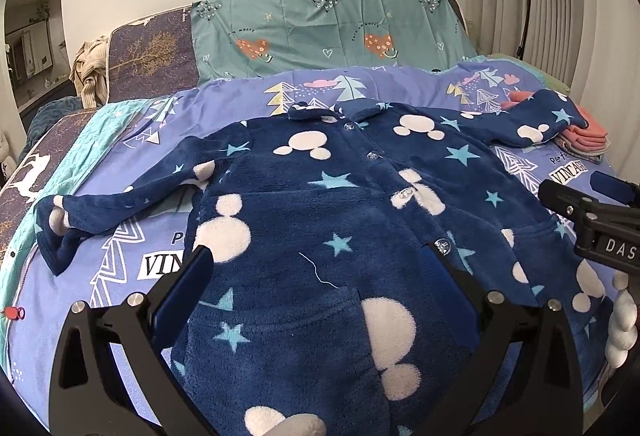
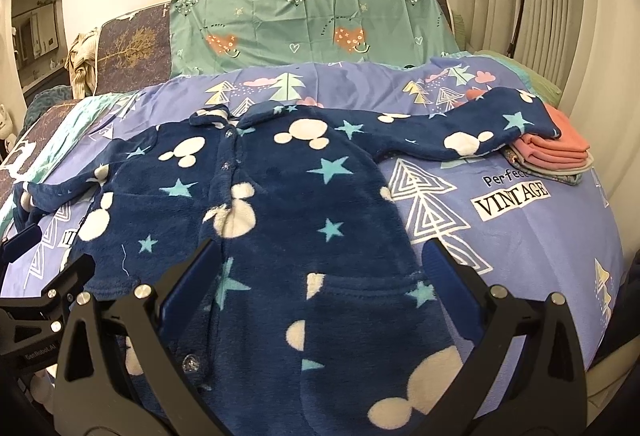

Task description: Fold small clothes

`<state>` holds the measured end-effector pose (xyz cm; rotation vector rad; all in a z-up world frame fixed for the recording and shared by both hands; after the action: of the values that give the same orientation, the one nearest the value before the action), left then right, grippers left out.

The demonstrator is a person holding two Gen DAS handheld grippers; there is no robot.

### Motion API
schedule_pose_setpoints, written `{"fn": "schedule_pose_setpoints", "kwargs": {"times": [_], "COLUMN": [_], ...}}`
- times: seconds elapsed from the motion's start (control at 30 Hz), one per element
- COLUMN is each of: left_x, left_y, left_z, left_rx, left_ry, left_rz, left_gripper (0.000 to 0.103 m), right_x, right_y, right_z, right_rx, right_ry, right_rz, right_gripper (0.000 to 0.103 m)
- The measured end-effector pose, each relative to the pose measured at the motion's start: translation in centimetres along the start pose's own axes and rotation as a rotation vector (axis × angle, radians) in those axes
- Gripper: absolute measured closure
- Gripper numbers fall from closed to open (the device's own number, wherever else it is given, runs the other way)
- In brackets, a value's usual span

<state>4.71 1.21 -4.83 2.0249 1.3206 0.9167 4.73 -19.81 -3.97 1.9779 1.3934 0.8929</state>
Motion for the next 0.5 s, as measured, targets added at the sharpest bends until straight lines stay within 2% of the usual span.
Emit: {"fn": "schedule_pose_setpoints", "kwargs": {"times": [0.33,0.5], "left_x": [0.3,0.7], "left_y": [-0.7,-1.1], "left_z": [0.1,0.1], "left_rx": [-0.011,-0.047], "left_ry": [-0.016,-0.034], "left_rz": [-0.013,-0.044], "left_gripper": [0.001,0.001], "right_x": [0.9,1.0], "right_y": [-0.2,-0.3], "right_z": [-0.1,-0.2], "right_rx": [0.003,0.004], "right_ry": [-0.001,-0.004], "right_rz": [-0.022,-0.02], "right_gripper": [0.002,0.002]}}
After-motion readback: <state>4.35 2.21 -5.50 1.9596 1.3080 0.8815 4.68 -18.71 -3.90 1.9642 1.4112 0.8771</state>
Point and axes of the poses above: each gripper's, at about its wrist camera, not at the fingertips, and z roughly the way its jaws point, x to its left, y to its top, the point moved 6 cm from there along z, roughly the way its jaws point, and after that the axes turned 15 degrees about z, right-handed, at the moved point
